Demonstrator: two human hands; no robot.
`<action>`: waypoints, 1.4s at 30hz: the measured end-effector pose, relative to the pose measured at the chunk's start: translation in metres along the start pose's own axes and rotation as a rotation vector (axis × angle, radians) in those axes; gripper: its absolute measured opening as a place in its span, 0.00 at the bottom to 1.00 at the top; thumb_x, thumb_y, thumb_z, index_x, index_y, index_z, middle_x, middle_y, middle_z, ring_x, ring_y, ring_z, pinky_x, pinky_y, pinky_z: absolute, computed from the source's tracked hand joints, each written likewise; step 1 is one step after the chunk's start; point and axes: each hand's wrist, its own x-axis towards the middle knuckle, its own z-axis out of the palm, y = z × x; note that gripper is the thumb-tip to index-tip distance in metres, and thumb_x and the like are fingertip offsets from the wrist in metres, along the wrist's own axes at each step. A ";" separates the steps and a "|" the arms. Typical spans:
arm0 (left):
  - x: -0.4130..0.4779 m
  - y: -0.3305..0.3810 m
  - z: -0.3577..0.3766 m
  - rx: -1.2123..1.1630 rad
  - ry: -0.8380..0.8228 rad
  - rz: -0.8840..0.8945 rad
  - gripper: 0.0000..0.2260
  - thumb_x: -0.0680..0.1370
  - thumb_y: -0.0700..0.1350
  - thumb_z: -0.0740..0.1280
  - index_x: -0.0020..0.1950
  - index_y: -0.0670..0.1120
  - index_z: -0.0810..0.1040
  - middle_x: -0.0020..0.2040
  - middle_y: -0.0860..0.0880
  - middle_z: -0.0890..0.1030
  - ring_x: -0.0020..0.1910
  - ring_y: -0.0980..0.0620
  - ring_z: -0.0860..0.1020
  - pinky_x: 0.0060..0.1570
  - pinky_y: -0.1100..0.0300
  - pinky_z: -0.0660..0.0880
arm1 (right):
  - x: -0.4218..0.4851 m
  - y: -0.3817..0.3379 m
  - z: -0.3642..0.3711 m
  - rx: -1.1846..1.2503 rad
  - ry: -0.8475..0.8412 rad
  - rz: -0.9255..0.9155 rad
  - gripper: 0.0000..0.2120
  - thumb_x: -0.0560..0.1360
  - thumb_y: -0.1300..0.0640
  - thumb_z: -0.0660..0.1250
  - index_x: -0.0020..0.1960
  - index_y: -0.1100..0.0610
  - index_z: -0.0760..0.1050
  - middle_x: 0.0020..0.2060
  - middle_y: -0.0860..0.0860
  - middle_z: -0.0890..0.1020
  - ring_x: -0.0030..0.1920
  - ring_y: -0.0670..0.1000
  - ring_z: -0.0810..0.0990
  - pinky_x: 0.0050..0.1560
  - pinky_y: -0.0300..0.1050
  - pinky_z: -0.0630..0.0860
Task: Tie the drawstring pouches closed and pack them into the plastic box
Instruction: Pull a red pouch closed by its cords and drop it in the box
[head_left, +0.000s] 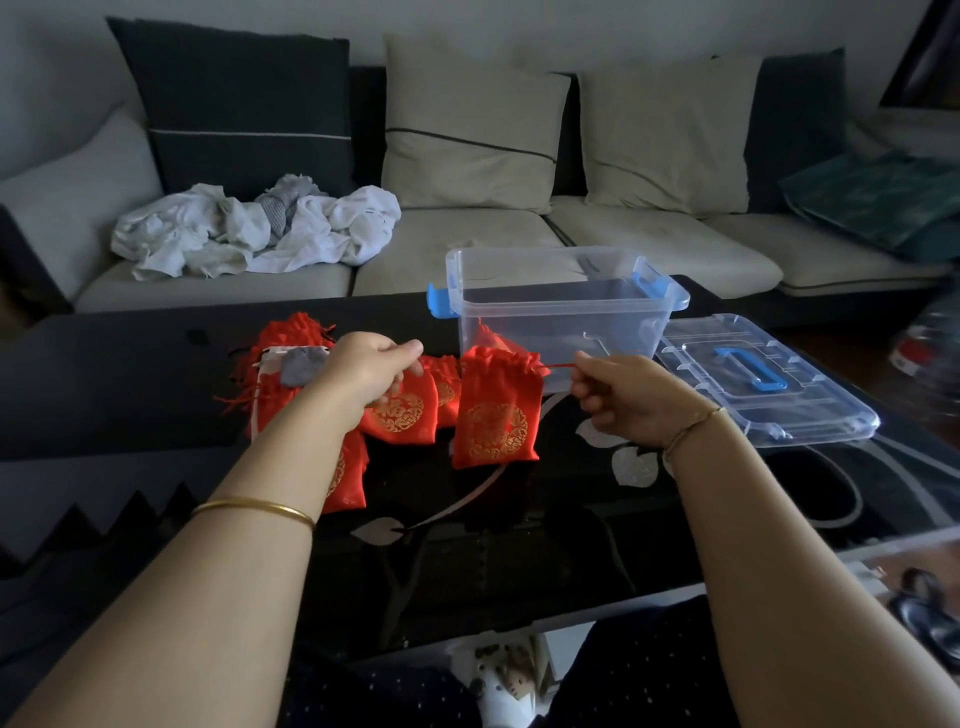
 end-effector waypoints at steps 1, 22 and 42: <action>0.001 0.001 -0.002 -0.183 -0.012 -0.125 0.12 0.79 0.48 0.64 0.38 0.44 0.77 0.31 0.50 0.71 0.32 0.55 0.70 0.32 0.64 0.67 | 0.004 0.003 -0.003 0.171 0.012 0.062 0.14 0.80 0.54 0.58 0.37 0.56 0.70 0.27 0.48 0.71 0.23 0.42 0.66 0.23 0.32 0.60; -0.016 0.037 0.034 -0.182 -0.283 0.288 0.02 0.73 0.41 0.72 0.44 0.47 0.82 0.28 0.57 0.79 0.26 0.62 0.74 0.34 0.66 0.68 | -0.022 -0.039 0.062 -0.324 0.131 -0.713 0.13 0.78 0.58 0.62 0.35 0.56 0.76 0.31 0.47 0.78 0.29 0.38 0.72 0.34 0.31 0.70; -0.013 0.031 0.038 -0.287 -0.243 0.263 0.04 0.75 0.36 0.69 0.41 0.44 0.80 0.40 0.45 0.83 0.34 0.56 0.78 0.36 0.63 0.74 | -0.024 -0.024 0.045 -0.428 -0.241 -0.128 0.14 0.77 0.55 0.62 0.34 0.57 0.73 0.29 0.51 0.75 0.31 0.47 0.74 0.34 0.39 0.72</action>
